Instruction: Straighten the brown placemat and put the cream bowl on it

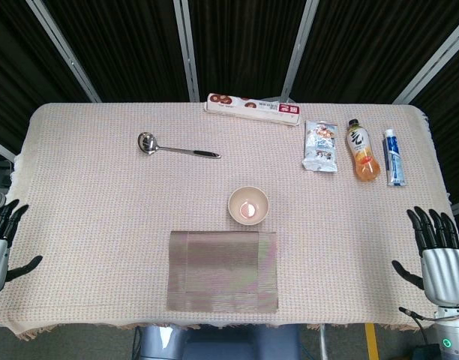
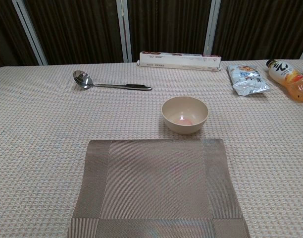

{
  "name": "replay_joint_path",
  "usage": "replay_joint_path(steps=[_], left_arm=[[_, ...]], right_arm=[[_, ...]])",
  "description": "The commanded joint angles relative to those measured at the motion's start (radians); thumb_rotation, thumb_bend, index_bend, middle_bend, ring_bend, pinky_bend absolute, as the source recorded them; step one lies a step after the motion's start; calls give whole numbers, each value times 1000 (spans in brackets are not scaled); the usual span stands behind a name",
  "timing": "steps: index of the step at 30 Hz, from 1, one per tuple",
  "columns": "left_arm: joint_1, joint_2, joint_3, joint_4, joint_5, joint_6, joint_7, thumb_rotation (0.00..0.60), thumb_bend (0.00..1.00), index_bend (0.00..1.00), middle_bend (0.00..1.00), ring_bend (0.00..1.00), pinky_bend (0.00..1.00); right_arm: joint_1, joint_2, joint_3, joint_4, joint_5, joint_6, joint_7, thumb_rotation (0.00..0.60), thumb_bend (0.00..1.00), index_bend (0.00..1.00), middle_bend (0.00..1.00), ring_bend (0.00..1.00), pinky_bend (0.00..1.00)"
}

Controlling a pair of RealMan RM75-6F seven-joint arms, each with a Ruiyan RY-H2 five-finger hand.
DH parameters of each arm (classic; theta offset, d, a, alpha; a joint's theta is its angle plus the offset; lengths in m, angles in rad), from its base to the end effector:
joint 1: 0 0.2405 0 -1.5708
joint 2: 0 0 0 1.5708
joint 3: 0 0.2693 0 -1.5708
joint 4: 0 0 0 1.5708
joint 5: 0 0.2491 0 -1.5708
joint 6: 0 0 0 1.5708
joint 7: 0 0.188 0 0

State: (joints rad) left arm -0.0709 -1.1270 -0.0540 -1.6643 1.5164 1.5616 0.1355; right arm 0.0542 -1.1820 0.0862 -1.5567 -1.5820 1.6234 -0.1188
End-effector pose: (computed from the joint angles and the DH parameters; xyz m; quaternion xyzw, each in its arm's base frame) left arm -0.3193 0.2242 0.1335 -0.5940 -0.3432 -0.3887 0.6150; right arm -0.3229 -0.2254 0.1375 0.5922 -0.2959 0.4117 0.6263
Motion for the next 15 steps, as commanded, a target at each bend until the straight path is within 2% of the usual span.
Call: replay_joint_path(steps=[1,9,12,15], left_arm=[[-3,8,0,-15,-9,-12,22,600,0,0,0,0,0],[-4,-7,0,3,-6,-13,26,600,0,0,0,0,0],[-4,-7,-3,1,-20,-20,28,600,0,0,0,0,0],[-9,-8,-11,0,-38,-30,27,600,0,0,0,0,0]], right_arm=[[-2,-1,-1,7,4,0,-4,600,0,0,0,0,0],[12,-17,-14,10,-17,-23,-17,600,0,0,0,0,0],[49,-23,-13,2,-30,-77,-8,600,0,0,0,0,0],[136,-19,0,-15,-41,-199,21,600,0,0,0,0,0]])
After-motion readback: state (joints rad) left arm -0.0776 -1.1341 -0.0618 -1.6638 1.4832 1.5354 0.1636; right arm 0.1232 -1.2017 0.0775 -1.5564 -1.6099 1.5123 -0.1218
